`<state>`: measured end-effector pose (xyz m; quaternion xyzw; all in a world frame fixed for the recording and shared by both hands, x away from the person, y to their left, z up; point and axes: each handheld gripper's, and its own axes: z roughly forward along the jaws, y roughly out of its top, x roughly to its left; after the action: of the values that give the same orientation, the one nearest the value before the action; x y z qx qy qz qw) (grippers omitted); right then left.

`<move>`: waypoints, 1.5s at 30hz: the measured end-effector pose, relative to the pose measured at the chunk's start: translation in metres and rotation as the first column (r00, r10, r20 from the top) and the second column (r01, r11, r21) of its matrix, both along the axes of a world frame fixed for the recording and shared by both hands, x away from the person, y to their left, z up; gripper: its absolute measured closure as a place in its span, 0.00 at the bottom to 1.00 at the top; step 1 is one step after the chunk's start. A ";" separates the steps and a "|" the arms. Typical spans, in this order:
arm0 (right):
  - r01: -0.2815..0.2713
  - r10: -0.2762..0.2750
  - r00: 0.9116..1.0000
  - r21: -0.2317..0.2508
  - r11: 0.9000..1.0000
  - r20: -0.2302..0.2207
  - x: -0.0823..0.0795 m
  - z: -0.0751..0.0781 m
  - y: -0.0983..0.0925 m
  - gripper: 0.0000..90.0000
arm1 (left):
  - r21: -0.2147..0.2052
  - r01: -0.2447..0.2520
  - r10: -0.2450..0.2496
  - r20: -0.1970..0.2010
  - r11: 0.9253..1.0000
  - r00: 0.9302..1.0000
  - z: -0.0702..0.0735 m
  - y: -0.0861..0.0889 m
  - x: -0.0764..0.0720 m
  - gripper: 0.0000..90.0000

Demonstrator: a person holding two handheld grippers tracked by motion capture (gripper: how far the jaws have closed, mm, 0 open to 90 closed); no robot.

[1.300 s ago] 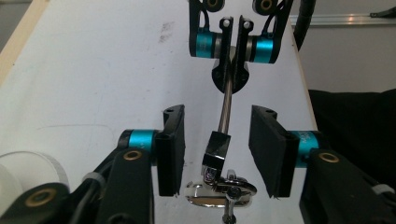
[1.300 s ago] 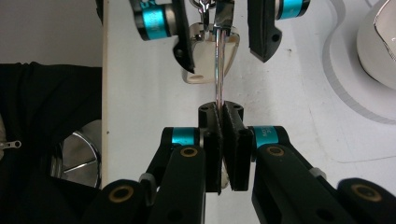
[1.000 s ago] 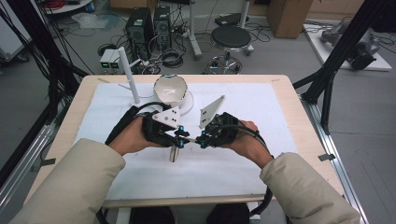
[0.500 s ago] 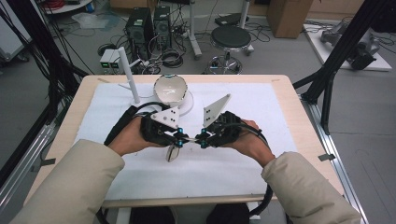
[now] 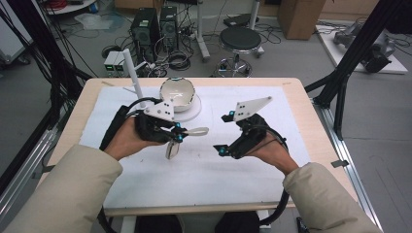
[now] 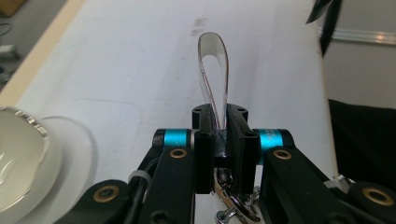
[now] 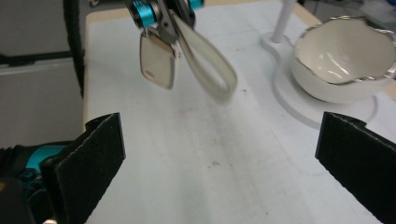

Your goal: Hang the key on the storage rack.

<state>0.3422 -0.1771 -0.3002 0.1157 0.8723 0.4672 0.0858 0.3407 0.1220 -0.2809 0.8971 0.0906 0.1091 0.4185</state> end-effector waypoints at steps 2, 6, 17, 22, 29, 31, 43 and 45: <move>0.046 -0.046 0.999 0.042 0.998 0.004 0.001 -0.002 -0.012 0.01 | -0.029 -0.046 0.047 0.016 0.999 0.999 0.001 0.009 0.001 0.91; 0.148 -0.150 0.989 0.125 0.981 0.003 0.003 -0.009 -0.038 0.01 | -0.084 -0.160 0.162 0.024 0.984 0.986 0.000 0.028 0.005 0.91; 0.384 -0.400 0.916 0.299 0.874 -0.005 -0.002 -0.043 -0.100 0.01 | -0.215 -0.391 0.411 0.059 0.895 0.910 0.002 0.070 0.012 0.91; 0.440 -0.464 0.886 0.319 0.839 -0.002 -0.008 -0.057 -0.114 0.01 | -0.253 -0.455 0.484 0.063 0.854 0.873 0.003 0.084 0.016 0.91; 0.454 -0.485 0.874 0.373 0.809 -0.012 -0.015 -0.078 -0.124 0.01 | -0.274 -0.526 0.565 0.082 0.805 0.821 0.002 0.103 0.022 0.91; 0.457 -0.495 0.869 0.380 0.804 0.000 -0.017 -0.084 -0.125 0.01 | -0.291 -0.545 0.588 0.078 0.786 0.805 0.002 0.109 0.024 0.91; 0.455 -0.517 0.856 0.447 0.770 0.019 -0.029 -0.117 -0.130 0.01 | -0.352 -0.648 0.709 0.065 0.675 0.702 -0.012 0.134 0.030 0.91; 0.451 -0.514 0.858 0.454 0.768 0.017 -0.030 -0.121 -0.131 0.01 | -0.358 -0.658 0.720 0.063 0.663 0.691 -0.015 0.137 0.031 0.91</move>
<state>0.3126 -0.3081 -0.4212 0.3190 0.6780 0.6186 0.2362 0.3714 0.2591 -0.2963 0.7026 0.3981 0.3336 0.4864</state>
